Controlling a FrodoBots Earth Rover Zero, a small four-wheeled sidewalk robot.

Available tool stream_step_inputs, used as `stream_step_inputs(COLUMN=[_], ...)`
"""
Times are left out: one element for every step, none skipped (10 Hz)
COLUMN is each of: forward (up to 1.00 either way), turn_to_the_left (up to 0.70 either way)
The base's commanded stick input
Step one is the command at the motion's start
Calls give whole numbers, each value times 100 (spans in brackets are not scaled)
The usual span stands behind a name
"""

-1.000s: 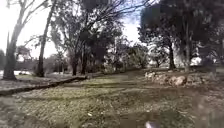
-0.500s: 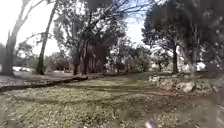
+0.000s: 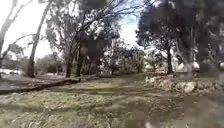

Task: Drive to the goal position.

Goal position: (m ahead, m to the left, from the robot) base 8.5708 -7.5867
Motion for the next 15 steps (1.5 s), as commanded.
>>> stream_step_inputs(forward=[70, 70, 70, 70, 70, 70, 70, 70, 70, 70, 70, 70, 70, 70, 70], turn_to_the_left=[0, 0, 0, 0, 0, 0, 0, 0, 0, 0, 0, 0, 0, 0, -2])
